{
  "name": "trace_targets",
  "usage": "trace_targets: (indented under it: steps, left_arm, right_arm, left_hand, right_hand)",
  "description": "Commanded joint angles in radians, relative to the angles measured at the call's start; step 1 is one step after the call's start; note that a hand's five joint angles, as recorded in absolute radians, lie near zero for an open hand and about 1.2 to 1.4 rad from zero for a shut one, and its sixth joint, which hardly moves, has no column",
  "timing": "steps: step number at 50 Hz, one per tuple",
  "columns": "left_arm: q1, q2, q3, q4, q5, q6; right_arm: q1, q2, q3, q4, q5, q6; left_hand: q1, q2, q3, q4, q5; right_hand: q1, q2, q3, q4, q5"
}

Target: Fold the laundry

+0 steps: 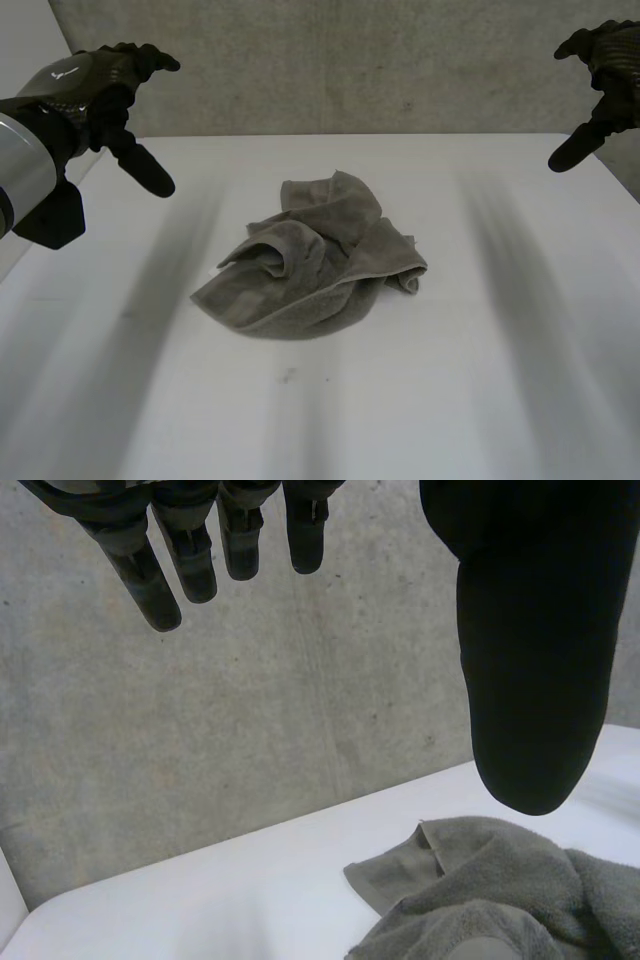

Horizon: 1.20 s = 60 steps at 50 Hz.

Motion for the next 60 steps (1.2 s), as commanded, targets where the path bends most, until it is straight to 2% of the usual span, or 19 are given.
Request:
trace_targets:
  steps: [1, 8, 10, 13, 19, 22, 27, 31, 33, 34, 35, 36, 38, 39, 40, 44, 46, 49, 60]
  left_arm:
    - [0.001, -0.001, -0.007, 0.01, 0.001, 0.005]
    - [0.015, -0.005, -0.047, 0.014, -0.004, 0.004]
    - [0.05, -0.014, -0.089, 0.039, -0.004, 0.002]
    - [0.071, -0.027, -0.14, 0.065, -0.004, 0.002]
    - [0.07, -0.051, -0.269, 0.122, -0.002, 0.007]
    - [0.067, -0.062, -0.304, 0.142, -0.002, 0.005]
    - [0.058, -0.119, -0.424, 0.252, -0.004, 0.009]
    - [0.058, -0.136, -0.461, 0.281, -0.005, 0.009]
    - [0.058, -0.139, -0.485, 0.291, -0.005, 0.009]
    - [0.058, -0.139, -0.485, 0.291, -0.005, 0.009]
    - [0.058, -0.14, -0.494, 0.292, -0.005, 0.009]
    - [0.058, -0.14, -0.495, 0.292, -0.005, 0.009]
    - [0.058, -0.139, -0.511, 0.294, -0.004, 0.007]
    - [0.058, -0.139, -0.511, 0.294, -0.004, 0.007]
    - [0.056, -0.137, -0.518, 0.294, -0.004, 0.007]
    - [0.038, -0.14, -0.522, 0.3, -0.005, 0.005]
    - [0.009, -0.146, -0.524, 0.324, -0.005, 0.004]
    - [-0.019, -0.174, -0.527, 0.361, -0.005, -0.002]
    - [-0.105, -0.281, -0.487, 0.487, -0.011, 0.005]
  right_arm:
    - [0.016, 0.004, -0.001, -0.004, -0.019, -0.006]
    - [0.026, 0.033, 0.025, 0.006, -0.076, -0.124]
    - [0.055, 0.085, 0.042, 0.006, -0.1, -0.213]
    - [0.117, 0.139, 0.042, 0.009, -0.1, -0.253]
    - [0.226, 0.266, 0.053, -0.005, -0.108, -0.224]
    - [0.238, 0.306, 0.05, -0.011, -0.109, -0.197]
    - [0.278, 0.461, 0.036, -0.12, -0.108, -0.066]
    - [0.298, 0.527, 0.035, -0.208, -0.103, -0.052]
    - [0.303, 0.596, 0.027, -0.304, -0.087, -0.052]
    - [0.303, 0.596, 0.027, -0.304, -0.086, -0.052]
    - [0.304, 0.624, 0.018, -0.339, -0.073, -0.057]
    - [0.304, 0.624, 0.018, -0.34, -0.073, -0.057]
    - [0.304, 0.651, -0.002, -0.382, -0.054, -0.081]
    - [0.304, 0.651, -0.002, -0.383, -0.054, -0.081]
    - [0.304, 0.642, -0.007, -0.393, -0.059, -0.098]
    - [0.304, 0.573, -0.015, -0.412, -0.068, -0.12]
    - [0.304, 0.465, -0.005, -0.427, -0.092, -0.129]
    - [0.307, 0.38, 0.008, -0.425, -0.115, -0.127]
    - [0.318, 0.192, 0.036, -0.317, -0.125, -0.132]
  left_hand:
    - [0.004, 0.011, 0.009, 0.008, -0.028]
    - [0.007, 0.014, 0.012, 0.01, -0.025]
    - [0.019, 0.025, 0.023, 0.022, -0.013]
    - [0.045, 0.052, 0.05, 0.049, 0.013]
    - [0.063, 0.069, 0.068, 0.066, 0.031]
    - [0.063, 0.069, 0.068, 0.066, 0.031]
    - [0.016, 0.022, 0.021, 0.019, -0.016]
    - [0.004, 0.01, 0.008, 0.007, -0.029]
    - [0.004, 0.01, 0.008, 0.007, -0.029]
    - [0.004, 0.01, 0.008, 0.007, -0.029]
    - [0.004, 0.01, 0.008, 0.007, -0.029]
    - [0.004, 0.01, 0.008, 0.007, -0.029]
    - [0.004, 0.01, 0.008, 0.007, -0.029]
    - [0.004, 0.01, 0.008, 0.007, -0.029]
    - [0.004, 0.01, 0.008, 0.007, -0.029]
    - [0.004, 0.01, 0.008, 0.007, -0.029]
    - [0.004, 0.01, 0.008, 0.007, -0.029]
    - [0.004, 0.01, 0.008, 0.007, -0.029]
    - [0.004, 0.011, 0.009, 0.008, -0.028]
  right_hand:
    - [-0.018, -0.043, -0.031, -0.052, -0.052]
    - [-0.018, -0.043, -0.031, -0.052, -0.052]
    - [-0.018, -0.043, -0.031, -0.052, -0.052]
    - [-0.018, -0.043, -0.031, -0.052, -0.052]
    - [-0.018, -0.043, -0.031, -0.052, -0.052]
    - [-0.018, -0.043, -0.031, -0.052, -0.052]
    - [-0.018, -0.043, -0.031, -0.052, -0.052]
    - [0.006, -0.018, -0.006, -0.027, -0.027]
    - [0.158, 0.134, 0.146, 0.125, 0.124]
    - [0.159, 0.135, 0.147, 0.126, 0.125]
    - [0.322, 0.298, 0.31, 0.289, 0.288]
    - [0.324, 0.299, 0.311, 0.29, 0.29]
    - [0.969, 0.945, 0.956, 0.935, 0.935]
    - [0.972, 0.948, 0.96, 0.939, 0.938]
    - [1.201, 1.177, 1.189, 1.168, 1.167]
    - [1.203, 1.179, 1.191, 1.17, 1.169]
    - [1.203, 1.179, 1.191, 1.17, 1.169]
    - [1.203, 1.179, 1.191, 1.17, 1.169]
    - [1.203, 1.179, 1.191, 1.17, 1.169]
